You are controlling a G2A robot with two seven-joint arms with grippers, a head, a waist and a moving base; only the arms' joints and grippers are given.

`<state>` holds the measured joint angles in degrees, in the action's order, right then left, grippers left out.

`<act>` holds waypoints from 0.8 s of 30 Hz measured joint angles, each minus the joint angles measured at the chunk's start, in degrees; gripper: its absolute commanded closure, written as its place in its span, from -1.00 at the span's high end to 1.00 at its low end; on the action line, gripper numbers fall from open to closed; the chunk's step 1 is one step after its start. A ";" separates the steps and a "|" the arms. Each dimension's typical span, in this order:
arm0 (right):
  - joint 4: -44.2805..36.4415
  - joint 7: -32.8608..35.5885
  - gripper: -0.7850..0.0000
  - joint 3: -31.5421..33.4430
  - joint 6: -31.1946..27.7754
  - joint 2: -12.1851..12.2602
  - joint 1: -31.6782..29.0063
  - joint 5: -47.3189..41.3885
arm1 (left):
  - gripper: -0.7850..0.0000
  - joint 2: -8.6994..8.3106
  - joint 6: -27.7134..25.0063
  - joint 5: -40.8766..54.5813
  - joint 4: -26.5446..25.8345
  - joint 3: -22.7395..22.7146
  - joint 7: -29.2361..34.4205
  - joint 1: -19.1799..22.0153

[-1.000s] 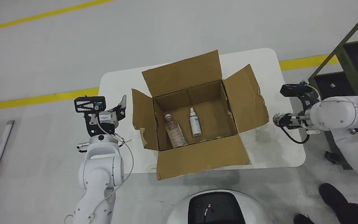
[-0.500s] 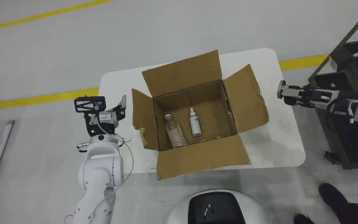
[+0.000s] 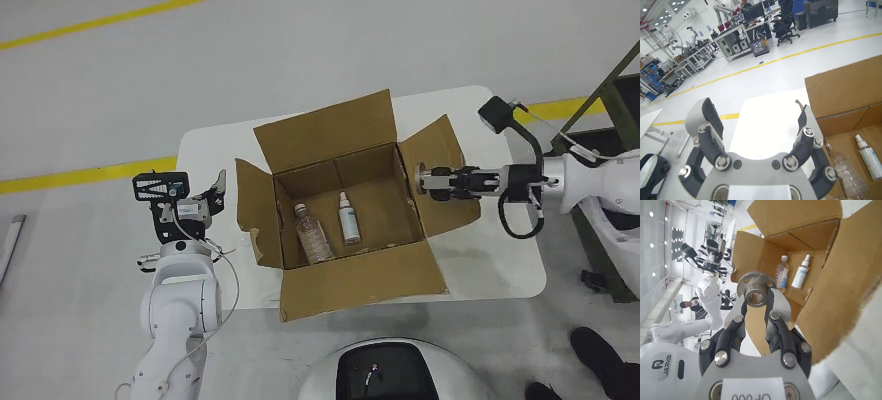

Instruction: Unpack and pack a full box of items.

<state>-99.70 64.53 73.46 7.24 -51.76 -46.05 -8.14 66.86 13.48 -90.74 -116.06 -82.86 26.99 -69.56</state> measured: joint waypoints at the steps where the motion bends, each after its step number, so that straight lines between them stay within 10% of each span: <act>1: 0.45 -0.04 -1.00 -2.31 0.75 -0.30 1.61 1.91 | 1.00 0.00 0.00 0.00 0.00 0.00 0.00 0.00; 15: 18.82 1.92 -1.00 -39.16 0.42 -11.01 27.90 24.17 | 1.00 0.00 0.00 0.00 0.00 0.00 0.00 0.00; 24: 28.02 0.76 -1.00 -51.23 -0.01 -18.69 33.41 30.81 | 1.00 0.00 0.00 0.00 0.00 0.00 0.00 0.00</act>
<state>-71.68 65.29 22.22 7.23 -70.45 -12.64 22.68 66.86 13.48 -90.74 -116.06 -82.86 26.99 -69.56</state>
